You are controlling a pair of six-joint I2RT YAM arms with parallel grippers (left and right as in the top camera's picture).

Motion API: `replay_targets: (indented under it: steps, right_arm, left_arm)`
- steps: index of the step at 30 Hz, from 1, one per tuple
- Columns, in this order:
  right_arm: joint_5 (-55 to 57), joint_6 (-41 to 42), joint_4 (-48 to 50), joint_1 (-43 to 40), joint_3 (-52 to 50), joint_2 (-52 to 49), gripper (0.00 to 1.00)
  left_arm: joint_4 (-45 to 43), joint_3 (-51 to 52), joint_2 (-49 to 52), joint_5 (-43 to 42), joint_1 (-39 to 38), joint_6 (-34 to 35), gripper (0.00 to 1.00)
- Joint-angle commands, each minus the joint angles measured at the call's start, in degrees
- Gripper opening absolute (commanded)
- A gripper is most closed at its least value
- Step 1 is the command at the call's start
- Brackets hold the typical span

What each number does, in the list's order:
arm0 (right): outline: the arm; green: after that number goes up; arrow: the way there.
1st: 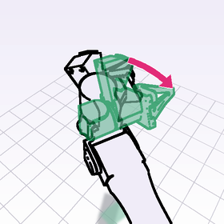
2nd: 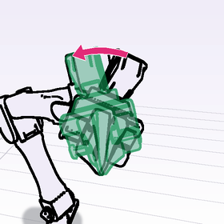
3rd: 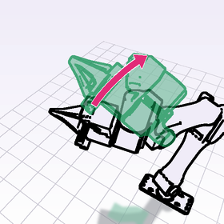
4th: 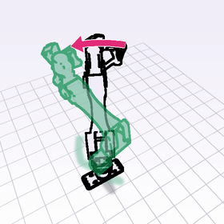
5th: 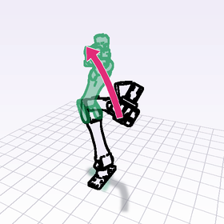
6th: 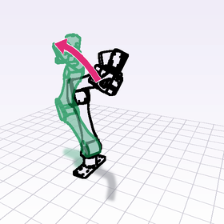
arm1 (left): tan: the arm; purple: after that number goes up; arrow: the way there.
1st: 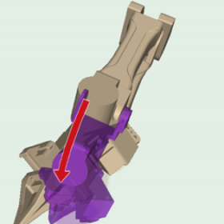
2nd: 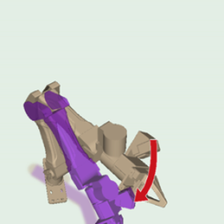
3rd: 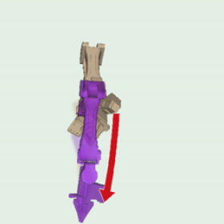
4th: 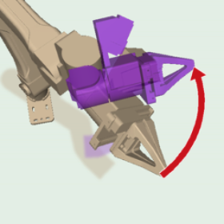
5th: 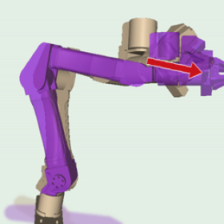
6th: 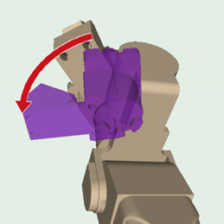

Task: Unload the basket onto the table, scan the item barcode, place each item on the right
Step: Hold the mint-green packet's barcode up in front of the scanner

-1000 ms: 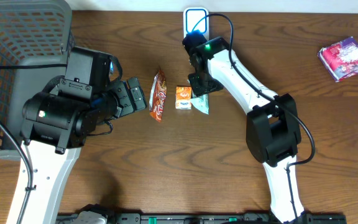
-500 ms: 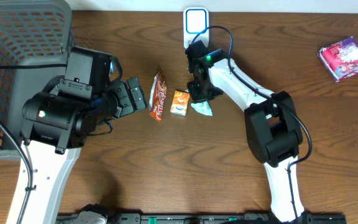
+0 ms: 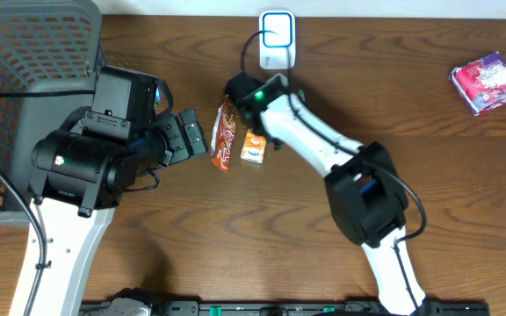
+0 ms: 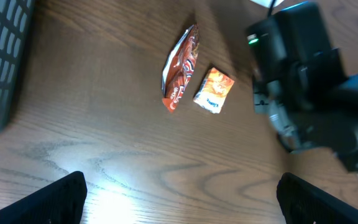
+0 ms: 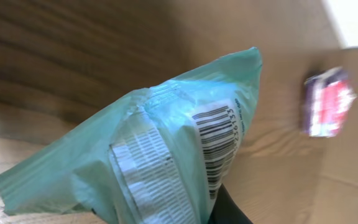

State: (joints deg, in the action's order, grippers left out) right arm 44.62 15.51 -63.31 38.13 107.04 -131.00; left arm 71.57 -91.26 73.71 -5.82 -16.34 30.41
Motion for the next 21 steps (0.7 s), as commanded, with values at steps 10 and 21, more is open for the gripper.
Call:
replay_targets:
  steps: [10, 21]
  right_arm:
    - [0.52, 7.61, 3.21, 2.54, -2.75, 0.13, 0.02]
    - [-4.02, 6.67, 7.23, 0.74, -8.72, 0.24, 0.46]
  left_arm:
    - [0.02, -0.37, -0.31, 0.33, 0.04, 0.11, 0.98]
    - [0.02, -0.37, -0.31, 0.33, 0.04, 0.11, 0.98]
